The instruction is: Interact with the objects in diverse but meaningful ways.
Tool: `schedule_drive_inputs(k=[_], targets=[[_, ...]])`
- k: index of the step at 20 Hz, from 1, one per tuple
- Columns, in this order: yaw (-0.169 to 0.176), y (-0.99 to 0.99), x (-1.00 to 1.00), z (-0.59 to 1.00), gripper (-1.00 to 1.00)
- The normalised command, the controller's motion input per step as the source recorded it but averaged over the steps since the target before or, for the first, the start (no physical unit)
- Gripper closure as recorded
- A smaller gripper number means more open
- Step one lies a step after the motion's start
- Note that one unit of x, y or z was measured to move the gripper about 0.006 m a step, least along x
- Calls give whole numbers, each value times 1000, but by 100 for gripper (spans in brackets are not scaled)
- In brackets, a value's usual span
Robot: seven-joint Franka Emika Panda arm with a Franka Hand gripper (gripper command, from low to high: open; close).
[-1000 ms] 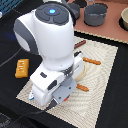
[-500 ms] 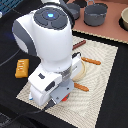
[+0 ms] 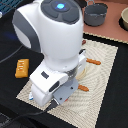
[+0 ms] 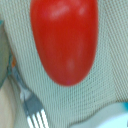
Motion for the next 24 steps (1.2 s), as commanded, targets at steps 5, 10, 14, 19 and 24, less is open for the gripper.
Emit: schedule_drive_inputs(k=[5, 10, 14, 19, 24], targets=[[-22, 425, -841, 547, -100], [-8, 245, -1000, 310, -100], [-62, -51, -1000, 113, -100], [-60, -119, -1000, 61, -100], [-12, -59, -1000, 17, -100]])
